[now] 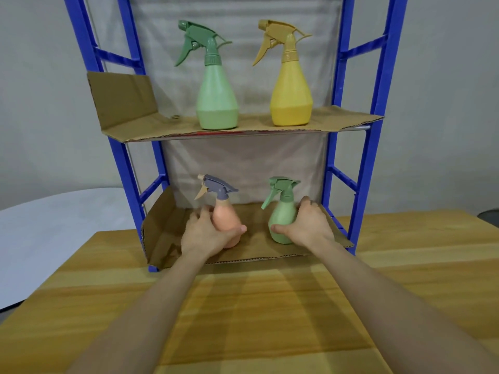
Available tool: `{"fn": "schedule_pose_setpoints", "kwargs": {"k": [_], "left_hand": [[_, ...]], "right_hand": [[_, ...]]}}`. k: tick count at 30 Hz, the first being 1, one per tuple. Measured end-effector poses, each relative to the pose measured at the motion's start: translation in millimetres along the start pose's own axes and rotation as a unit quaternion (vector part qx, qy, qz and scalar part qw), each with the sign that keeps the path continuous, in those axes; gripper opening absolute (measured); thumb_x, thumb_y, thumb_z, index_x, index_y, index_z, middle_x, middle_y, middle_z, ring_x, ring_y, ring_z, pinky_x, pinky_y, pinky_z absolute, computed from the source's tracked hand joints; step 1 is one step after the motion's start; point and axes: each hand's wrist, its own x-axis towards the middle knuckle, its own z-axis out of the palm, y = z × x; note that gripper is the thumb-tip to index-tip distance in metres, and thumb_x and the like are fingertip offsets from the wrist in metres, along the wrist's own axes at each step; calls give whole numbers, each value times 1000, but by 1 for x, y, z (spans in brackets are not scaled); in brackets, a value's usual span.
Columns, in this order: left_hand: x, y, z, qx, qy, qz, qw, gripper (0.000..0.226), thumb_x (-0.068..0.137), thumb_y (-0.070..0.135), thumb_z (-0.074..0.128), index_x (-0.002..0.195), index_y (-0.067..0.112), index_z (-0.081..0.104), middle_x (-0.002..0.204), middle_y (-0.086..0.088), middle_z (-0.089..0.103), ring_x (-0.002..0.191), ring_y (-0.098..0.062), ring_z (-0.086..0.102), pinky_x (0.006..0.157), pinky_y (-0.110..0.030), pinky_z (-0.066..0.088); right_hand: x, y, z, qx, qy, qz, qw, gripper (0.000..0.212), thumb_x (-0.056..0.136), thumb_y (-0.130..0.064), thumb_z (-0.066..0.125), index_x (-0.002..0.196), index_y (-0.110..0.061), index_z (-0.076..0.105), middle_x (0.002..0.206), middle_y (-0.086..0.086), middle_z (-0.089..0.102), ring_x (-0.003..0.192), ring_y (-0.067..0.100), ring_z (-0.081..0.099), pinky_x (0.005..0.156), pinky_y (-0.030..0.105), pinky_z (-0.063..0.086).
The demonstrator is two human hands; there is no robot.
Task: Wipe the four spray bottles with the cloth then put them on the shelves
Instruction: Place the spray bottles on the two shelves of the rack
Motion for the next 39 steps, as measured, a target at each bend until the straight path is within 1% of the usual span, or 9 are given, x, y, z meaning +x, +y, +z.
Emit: {"fn": "schedule_pose_setpoints", "kwargs": {"k": [2,4,6,11,19,22,26,32,39], "left_hand": [[0,1,0,-37,-34,2,999,114,58,82,81,151,27,45,139,-5,50,132,-31,54,107,-52,54],[1,-4,0,-95,-33,5,995,98,68,60,92,148,22,50,137,-4,59,128,-31,61,104,-49,57],[-3,-5,1,-103,1,9,995,93,69,53,95,145,20,54,133,-4,67,122,-29,66,97,-44,59],[-6,1,-2,-67,57,-1,996,95,65,57,96,143,17,60,128,-5,73,118,-28,70,95,-45,62],[-9,2,-6,-42,72,-18,996,93,61,70,93,132,16,67,119,-4,76,107,-26,73,86,-42,65],[-9,5,-4,-29,71,-21,997,95,57,77,90,127,17,67,115,-2,76,104,-25,73,82,-42,65],[-12,9,4,-31,65,-22,997,97,57,74,92,130,17,64,117,-3,75,106,-27,72,83,-43,65],[-11,5,10,-38,61,-29,997,106,56,72,94,138,14,59,122,-6,73,111,-29,72,86,-47,65],[-9,5,13,-59,50,-34,996,109,52,76,92,136,16,56,122,-6,72,109,-30,71,87,-48,65]], "right_hand": [[-2,-4,3,1,11,10,1000,98,65,-61,95,136,-13,48,128,8,59,112,28,66,83,37,55],[-4,-5,3,-5,23,13,1000,98,64,-61,95,135,-12,49,126,8,59,110,29,67,80,36,56],[-6,-7,2,-21,33,13,999,96,63,-61,94,132,-12,49,124,8,58,108,28,67,76,33,52],[-8,-12,1,-50,55,23,997,99,62,-66,93,132,-12,49,121,7,59,107,29,68,76,35,53],[-3,-11,1,-59,50,31,996,97,61,-67,92,132,-15,51,108,3,51,103,28,66,68,34,48],[-2,-8,4,-57,46,47,996,103,62,-69,92,137,-14,48,116,8,57,106,31,67,74,36,52],[-2,-8,4,-42,34,61,997,109,63,-67,93,142,-12,42,124,12,56,115,34,65,86,41,56],[-6,-10,5,-47,31,58,997,109,66,-64,93,144,-11,39,130,13,53,117,35,64,89,43,57],[-6,-8,6,-52,37,54,996,110,64,-67,93,142,-11,40,132,13,52,116,34,65,88,42,57]]}}
